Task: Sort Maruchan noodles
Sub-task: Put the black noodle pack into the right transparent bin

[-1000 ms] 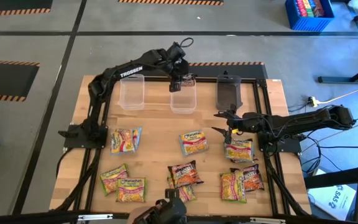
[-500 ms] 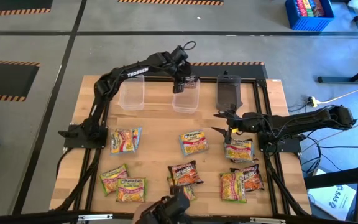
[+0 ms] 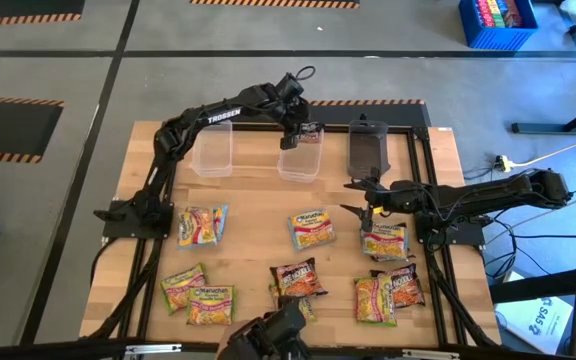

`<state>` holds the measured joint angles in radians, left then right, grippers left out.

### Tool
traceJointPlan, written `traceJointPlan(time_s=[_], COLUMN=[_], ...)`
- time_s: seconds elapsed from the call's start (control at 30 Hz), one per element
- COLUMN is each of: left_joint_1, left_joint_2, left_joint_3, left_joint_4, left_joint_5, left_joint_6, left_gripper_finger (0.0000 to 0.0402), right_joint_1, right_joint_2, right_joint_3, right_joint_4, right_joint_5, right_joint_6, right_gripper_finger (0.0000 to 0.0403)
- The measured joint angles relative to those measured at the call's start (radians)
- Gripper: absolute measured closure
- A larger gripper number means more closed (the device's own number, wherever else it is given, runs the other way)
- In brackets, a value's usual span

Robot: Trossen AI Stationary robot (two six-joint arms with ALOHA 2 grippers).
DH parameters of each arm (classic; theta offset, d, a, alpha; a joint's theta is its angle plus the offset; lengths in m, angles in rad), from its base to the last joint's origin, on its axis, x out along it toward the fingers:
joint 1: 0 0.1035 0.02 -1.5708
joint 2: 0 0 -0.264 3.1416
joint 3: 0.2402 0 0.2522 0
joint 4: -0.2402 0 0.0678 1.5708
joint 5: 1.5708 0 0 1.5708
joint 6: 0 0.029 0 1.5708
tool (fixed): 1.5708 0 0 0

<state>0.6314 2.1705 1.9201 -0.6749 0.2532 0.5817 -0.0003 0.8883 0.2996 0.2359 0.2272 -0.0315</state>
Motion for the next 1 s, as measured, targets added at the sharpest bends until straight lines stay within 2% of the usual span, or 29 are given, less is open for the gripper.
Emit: traceJointPlan(time_s=[0.23,0.47,0.67,0.8,1.0], left_joint_1=[0.015,0.023,0.018,0.018,0.034], left_joint_2=[0.006,0.005,0.004,0.004,0.004], left_joint_3=[-0.090,-0.115,-0.118,-0.118,-0.118], left_joint_4=[0.087,0.037,0.076,0.094,0.116], left_joint_5=[-0.040,-0.104,-0.136,-0.143,-0.150], left_joint_6=[-0.028,-0.114,-0.056,0.001,0.008], left_gripper_finger=[0.0357,0.0357,0.0354,0.0331,0.0286], right_joint_1=[0.000,0.000,0.000,0.000,0.000], right_joint_2=[0.000,0.000,0.000,0.000,0.000], right_joint_3=[0.000,0.000,0.000,0.000,0.000], right_joint_4=[0.000,0.000,0.000,0.000,0.000], right_joint_5=[-0.002,-0.003,-0.031,-0.055,-0.063], right_joint_6=[0.000,-0.003,-0.003,-0.002,-0.002], right_gripper_finger=[0.0132,0.0132,0.0132,0.0132,0.0132])
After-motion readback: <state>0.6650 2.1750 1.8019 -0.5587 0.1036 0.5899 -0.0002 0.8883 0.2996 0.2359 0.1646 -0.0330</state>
